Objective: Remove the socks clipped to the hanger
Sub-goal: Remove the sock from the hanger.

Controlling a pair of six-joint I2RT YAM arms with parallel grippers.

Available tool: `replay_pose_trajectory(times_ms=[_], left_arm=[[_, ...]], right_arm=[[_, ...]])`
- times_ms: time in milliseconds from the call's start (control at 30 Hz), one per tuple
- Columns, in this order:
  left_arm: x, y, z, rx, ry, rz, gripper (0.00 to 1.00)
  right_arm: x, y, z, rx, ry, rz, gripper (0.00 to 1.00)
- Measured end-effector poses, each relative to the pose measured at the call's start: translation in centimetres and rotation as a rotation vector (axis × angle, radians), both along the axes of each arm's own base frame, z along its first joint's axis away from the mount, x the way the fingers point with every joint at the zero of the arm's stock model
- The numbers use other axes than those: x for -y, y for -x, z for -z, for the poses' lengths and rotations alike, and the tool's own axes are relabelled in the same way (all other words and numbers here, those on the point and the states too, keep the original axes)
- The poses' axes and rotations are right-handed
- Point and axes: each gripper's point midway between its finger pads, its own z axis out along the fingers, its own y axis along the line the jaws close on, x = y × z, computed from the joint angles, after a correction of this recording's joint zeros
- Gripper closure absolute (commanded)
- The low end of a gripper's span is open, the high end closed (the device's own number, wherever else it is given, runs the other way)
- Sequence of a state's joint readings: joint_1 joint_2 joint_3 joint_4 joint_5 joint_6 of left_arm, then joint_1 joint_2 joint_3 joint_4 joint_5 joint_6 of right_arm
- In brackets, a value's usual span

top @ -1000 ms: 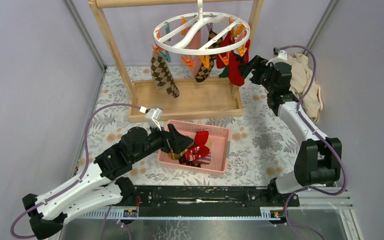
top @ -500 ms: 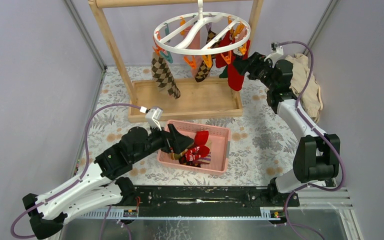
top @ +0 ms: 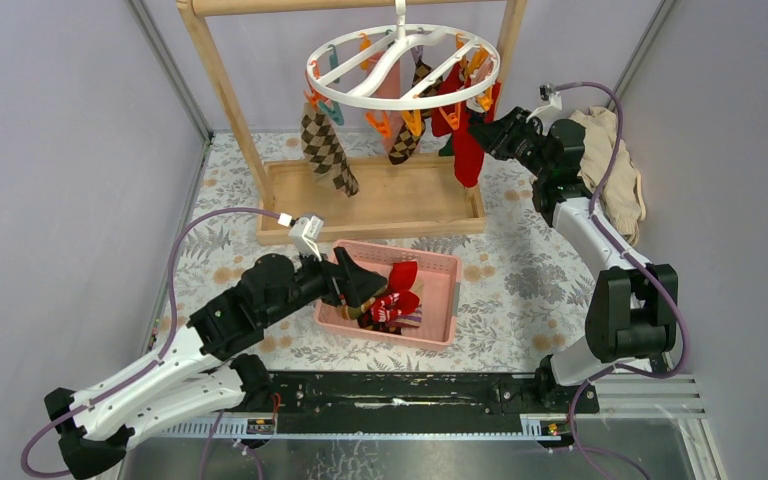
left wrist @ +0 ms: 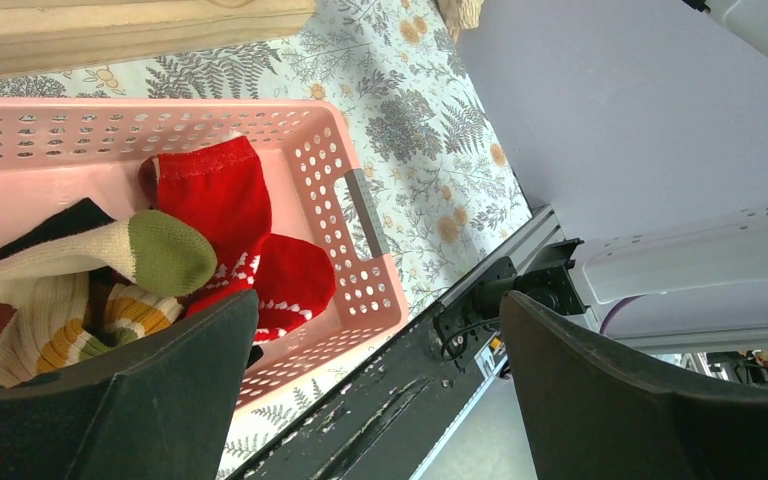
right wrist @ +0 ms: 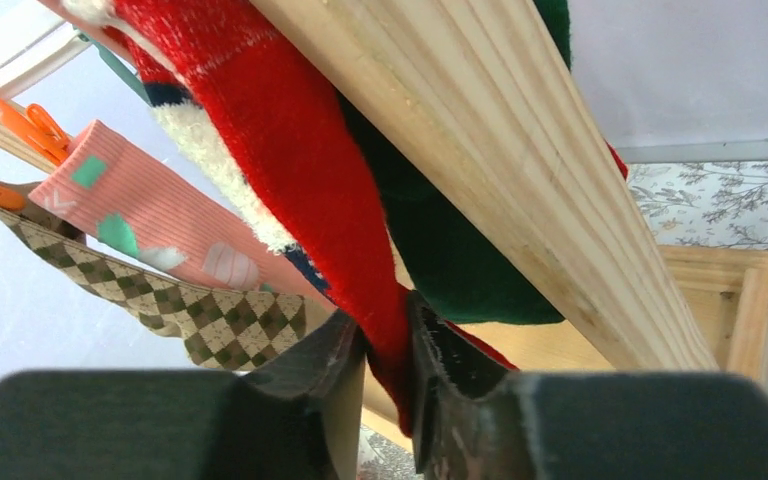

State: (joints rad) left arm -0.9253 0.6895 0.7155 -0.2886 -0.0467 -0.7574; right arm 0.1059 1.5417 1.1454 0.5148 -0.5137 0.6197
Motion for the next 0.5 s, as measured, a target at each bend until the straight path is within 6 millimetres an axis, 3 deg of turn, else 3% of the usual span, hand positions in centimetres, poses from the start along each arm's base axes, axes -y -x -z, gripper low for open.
replay_pose_trajectory(times_ms=[67, 200, 500], left_arm=[[0.0, 0.0, -0.1, -0.002, 0.005, -0.001, 0.01], [-0.1, 0.1, 0.1, -0.008, 0.009, -0.003, 0.01], [-0.1, 0.1, 0.2, -0.013, 0.009, -0.004, 0.01]], right_arm=[[-0.1, 0.1, 0.0, -0.004, -0.007, -0.006, 0.89], [-0.3, 0.2, -0.1, -0.006, -0.015, -0.016, 0.94], [-2.4, 1.2, 0.3, -0.016, -0.006, -0.071, 0.97]])
